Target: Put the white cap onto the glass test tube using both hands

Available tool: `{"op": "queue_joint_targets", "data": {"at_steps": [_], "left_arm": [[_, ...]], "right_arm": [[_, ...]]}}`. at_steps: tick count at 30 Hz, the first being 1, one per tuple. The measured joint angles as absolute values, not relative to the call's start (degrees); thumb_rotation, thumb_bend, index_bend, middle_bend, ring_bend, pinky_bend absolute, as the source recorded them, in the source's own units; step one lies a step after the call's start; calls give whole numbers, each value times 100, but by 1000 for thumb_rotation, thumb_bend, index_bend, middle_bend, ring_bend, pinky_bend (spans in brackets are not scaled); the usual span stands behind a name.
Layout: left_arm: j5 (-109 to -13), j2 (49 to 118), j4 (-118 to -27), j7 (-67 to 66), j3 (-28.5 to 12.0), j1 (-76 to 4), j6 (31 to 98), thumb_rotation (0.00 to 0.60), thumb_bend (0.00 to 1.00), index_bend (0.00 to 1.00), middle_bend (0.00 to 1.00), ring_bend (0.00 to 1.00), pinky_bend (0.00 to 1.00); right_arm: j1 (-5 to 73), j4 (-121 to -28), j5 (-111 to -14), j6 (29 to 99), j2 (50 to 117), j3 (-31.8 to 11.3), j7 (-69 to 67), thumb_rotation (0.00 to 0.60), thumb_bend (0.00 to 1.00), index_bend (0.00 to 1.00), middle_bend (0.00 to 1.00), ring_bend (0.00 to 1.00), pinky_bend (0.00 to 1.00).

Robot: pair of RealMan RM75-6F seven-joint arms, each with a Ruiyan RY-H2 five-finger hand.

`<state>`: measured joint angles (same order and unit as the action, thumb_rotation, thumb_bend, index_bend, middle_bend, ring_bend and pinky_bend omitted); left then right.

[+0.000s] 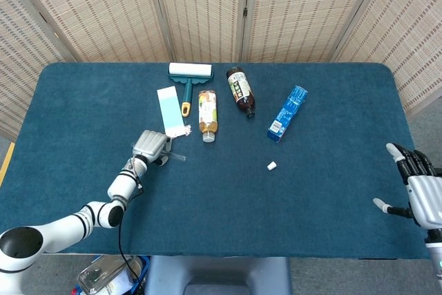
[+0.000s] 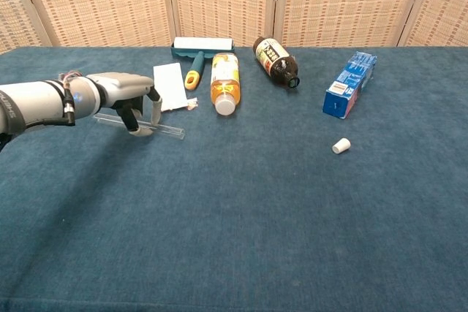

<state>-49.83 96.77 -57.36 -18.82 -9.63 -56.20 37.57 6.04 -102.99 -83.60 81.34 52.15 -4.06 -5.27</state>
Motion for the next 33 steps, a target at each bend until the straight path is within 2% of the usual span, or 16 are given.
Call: {"op": "queue_joint_targets", "data": {"at_steps": [12,16,18,21,23,27,28,30,31,33], "left_arm": [[-5624,8740,-7000,-688,-1175,-4910,4361,600,380,719,1000,1000,1000],[-5785,8359,-7545,-514,-1178,-4661,4626,600,389,717,1000,1000,1000],[-5818,8200,-7785,-464,-1176,-4558,4728,600,395,717,1000,1000,1000],[-5854,7936,-8182,-417,-1171,-4401,4890,600,396,716,1000,1000,1000],[-5893,7765,-8446,-406,-1159,-4300,5007,600,395,715,1000,1000,1000],[-6012,7499,-8884,-400,-1128,-4138,5210,600,395,714,1000,1000,1000],[-6057,7429,-9006,-399,-1117,-4096,5263,600,395,713,1000,1000,1000],[-6133,7336,-9176,-400,-1097,-4037,5342,600,396,713,1000,1000,1000],[-6191,7280,-9281,-406,-1082,-3999,5397,600,396,713,1000,1000,1000],[-6278,7209,-9422,-424,-1057,-3948,5479,600,396,712,1000,1000,1000]], "right_arm": [[587,-10336,-8544,8231,5213,-401,-517,600,0,0,95,98,34],[679,-10404,-8613,8138,5205,-413,-391,600,5,0,132,137,35],[741,-10453,-8626,8071,5210,-431,-303,600,25,0,191,196,71],[863,-10515,-8621,8001,5268,-506,-93,600,64,14,314,344,233],[987,-10563,-8587,7881,5330,-562,82,600,83,66,394,447,352],[1286,-10662,-8429,7431,5431,-650,392,600,191,169,587,691,707],[1372,-10682,-8381,7294,5456,-669,462,600,244,186,660,769,806],[1591,-10724,-8258,6940,5521,-710,615,600,377,196,785,893,932],[1692,-10737,-8199,6778,5552,-727,673,600,467,200,847,949,974],[1935,-10749,-8040,6381,5633,-762,789,600,633,206,932,996,1000]]}}
